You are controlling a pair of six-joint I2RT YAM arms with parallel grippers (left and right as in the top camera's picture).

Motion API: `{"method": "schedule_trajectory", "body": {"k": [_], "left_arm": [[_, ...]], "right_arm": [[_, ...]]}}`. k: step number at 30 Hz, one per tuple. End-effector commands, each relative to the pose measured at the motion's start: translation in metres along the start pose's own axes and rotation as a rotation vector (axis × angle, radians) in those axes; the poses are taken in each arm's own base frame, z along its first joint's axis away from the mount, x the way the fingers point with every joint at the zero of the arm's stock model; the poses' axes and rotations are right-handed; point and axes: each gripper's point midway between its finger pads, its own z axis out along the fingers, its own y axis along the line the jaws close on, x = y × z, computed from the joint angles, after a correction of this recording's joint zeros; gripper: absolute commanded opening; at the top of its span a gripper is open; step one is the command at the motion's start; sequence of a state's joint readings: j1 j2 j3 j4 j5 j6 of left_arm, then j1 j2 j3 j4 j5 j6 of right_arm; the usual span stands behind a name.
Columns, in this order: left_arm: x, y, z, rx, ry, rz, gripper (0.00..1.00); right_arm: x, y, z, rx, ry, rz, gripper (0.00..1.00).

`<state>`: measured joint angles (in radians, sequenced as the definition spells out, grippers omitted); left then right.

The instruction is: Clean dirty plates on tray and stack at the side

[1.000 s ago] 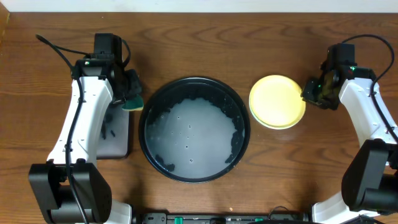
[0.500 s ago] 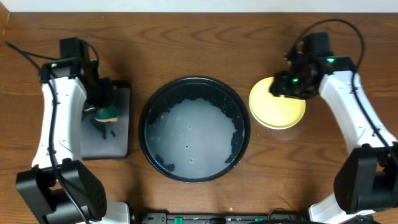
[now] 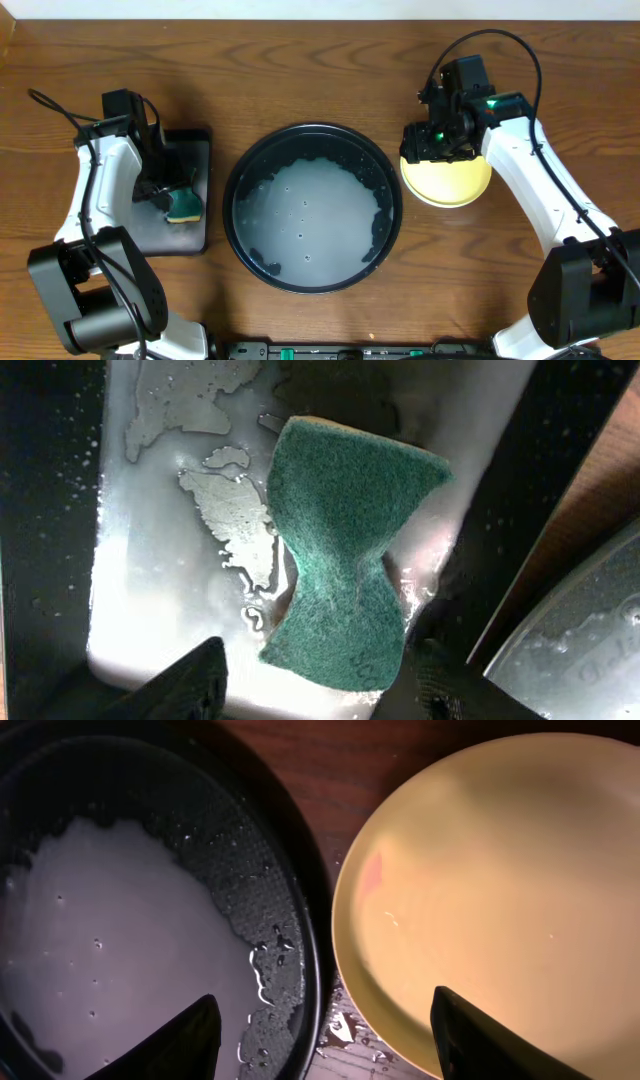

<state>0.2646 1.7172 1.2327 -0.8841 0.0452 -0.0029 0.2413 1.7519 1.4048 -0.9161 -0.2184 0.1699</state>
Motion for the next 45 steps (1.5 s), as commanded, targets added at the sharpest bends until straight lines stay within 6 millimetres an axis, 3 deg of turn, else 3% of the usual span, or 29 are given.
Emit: {"method": "schedule_trajectory", "body": {"k": [1, 4, 8, 9, 10, 15, 16, 17, 23, 27, 33, 35, 45], "left_arm": [[-0.005, 0.000, -0.006, -0.002, -0.023, -0.008, 0.62], [-0.017, -0.006, -0.029, 0.030, -0.092, -0.006, 0.62], [-0.037, -0.017, -0.089, 0.104, -0.274, 0.002, 0.63], [-0.039, -0.017, -0.105, 0.111, -0.326, 0.004, 0.63], [-0.039, -0.017, -0.117, 0.113, -0.364, 0.004, 0.73], [-0.031, -0.016, -0.162, 0.122, -0.495, 0.009, 0.74], [-0.029, -0.016, -0.169, 0.123, -0.515, 0.010, 0.74], [-0.027, -0.016, -0.176, 0.124, -0.536, 0.011, 0.74], [-0.025, -0.015, -0.183, 0.126, -0.556, 0.011, 0.75], [-0.025, -0.015, -0.182, 0.126, -0.555, 0.011, 0.75], [-0.025, -0.015, -0.182, 0.126, -0.555, 0.011, 0.75], [-0.025, -0.015, -0.182, 0.126, -0.555, 0.011, 0.75], [-0.025, -0.015, -0.182, 0.126, -0.555, 0.011, 0.75]], "right_arm": [[-0.006, 0.002, -0.007, 0.007, -0.025, -0.022, 0.65], [-0.006, 0.002, -0.009, 0.007, -0.021, -0.021, 0.65], [-0.013, 0.005, -0.021, 0.007, -0.031, -0.023, 0.65], [-0.016, 0.007, -0.027, 0.006, -0.038, -0.025, 0.66], [-0.020, 0.009, -0.033, 0.005, -0.047, -0.027, 0.66], [-0.047, 0.021, -0.078, 0.009, -0.131, -0.042, 0.63], [-0.053, 0.024, -0.089, 0.006, -0.152, -0.046, 0.87], [-0.061, 0.030, -0.109, 0.000, -0.190, -0.054, 0.99], [-0.084, 0.056, -0.210, -0.036, -0.408, -0.099, 0.99], [-0.084, 0.066, -0.252, -0.056, -0.526, -0.123, 0.99], [-0.070, 0.067, -0.272, -0.055, -0.552, -0.127, 0.99], [-0.064, 0.048, -0.277, 0.042, -0.554, -0.096, 0.99], [-0.019, 0.000, -0.290, 0.283, -0.477, -0.009, 0.99]]}}
